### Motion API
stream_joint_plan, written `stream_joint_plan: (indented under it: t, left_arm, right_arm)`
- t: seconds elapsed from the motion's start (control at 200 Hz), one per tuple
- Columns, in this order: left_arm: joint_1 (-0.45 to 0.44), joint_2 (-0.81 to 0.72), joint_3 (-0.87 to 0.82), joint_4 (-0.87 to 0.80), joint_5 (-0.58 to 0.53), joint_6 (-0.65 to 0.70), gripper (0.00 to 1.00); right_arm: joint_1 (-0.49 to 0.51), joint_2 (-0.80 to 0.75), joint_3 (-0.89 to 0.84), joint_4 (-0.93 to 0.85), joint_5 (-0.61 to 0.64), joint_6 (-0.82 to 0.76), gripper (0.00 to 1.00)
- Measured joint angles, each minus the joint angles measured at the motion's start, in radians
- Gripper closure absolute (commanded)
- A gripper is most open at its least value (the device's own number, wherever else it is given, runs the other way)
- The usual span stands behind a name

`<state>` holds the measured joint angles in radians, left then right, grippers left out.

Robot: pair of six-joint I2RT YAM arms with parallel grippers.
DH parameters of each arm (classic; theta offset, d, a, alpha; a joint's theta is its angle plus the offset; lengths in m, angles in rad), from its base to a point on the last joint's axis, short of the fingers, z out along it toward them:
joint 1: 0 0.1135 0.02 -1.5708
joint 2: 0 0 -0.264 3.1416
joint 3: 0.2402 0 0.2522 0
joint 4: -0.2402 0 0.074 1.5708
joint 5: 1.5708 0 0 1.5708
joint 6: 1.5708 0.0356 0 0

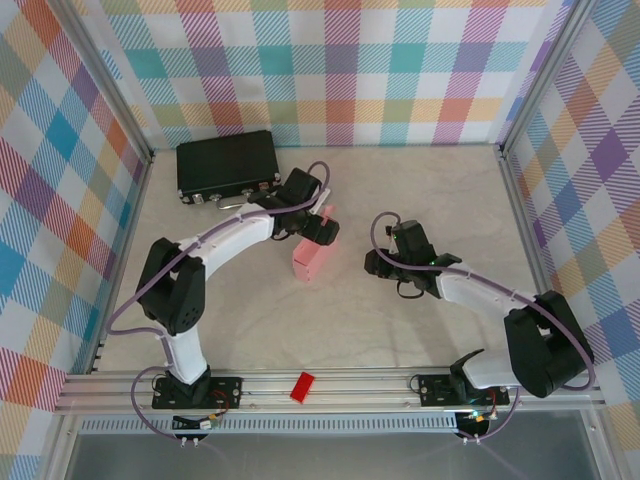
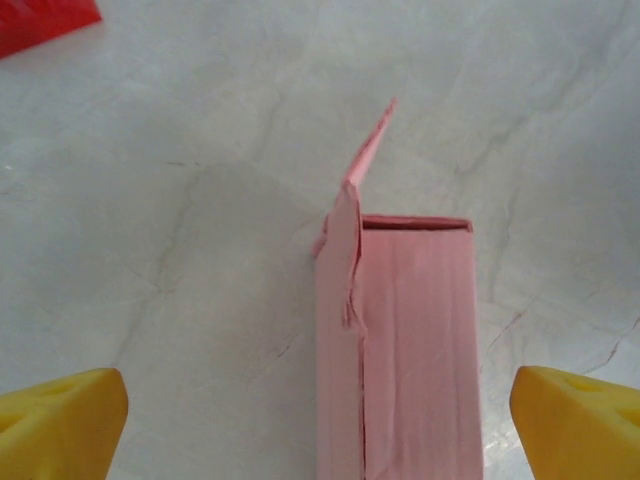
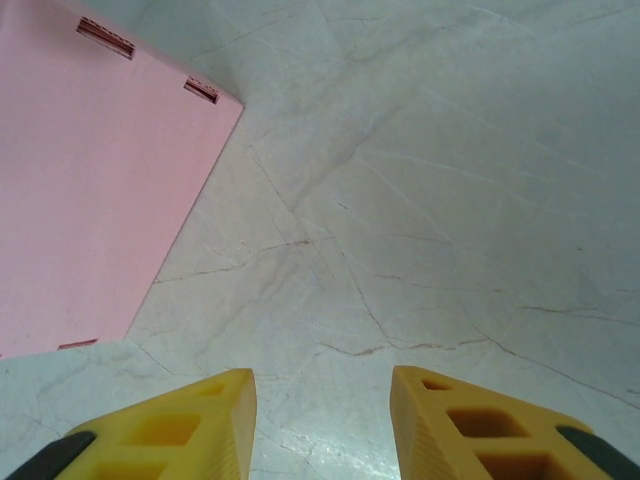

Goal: Fold the paper box

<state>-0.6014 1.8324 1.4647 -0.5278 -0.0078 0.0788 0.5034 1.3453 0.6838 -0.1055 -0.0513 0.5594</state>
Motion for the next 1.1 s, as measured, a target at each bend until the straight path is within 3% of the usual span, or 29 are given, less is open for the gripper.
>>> stream_joint_plan:
  t: [0.175, 0.73, 1.1]
  left_arm:
    - [-0.008, 0.032, 0.036, -0.072, 0.013, 0.054, 0.18]
    - [-0.039, 0.047, 0.045, -0.155, 0.026, 0.156, 0.24]
    - [-0.039, 0.058, 0.046, -0.159, 0.068, 0.236, 0.44]
  right_arm:
    - [-0.013, -0.005, -0.008, -0.003, 0.0, 0.0, 0.59]
    - [-0.02, -0.007, -0.019, -0.002, -0.001, 0.0, 0.59]
    - [-0.039, -0.017, -0.021, -0.024, 0.004, -0.001, 0.59]
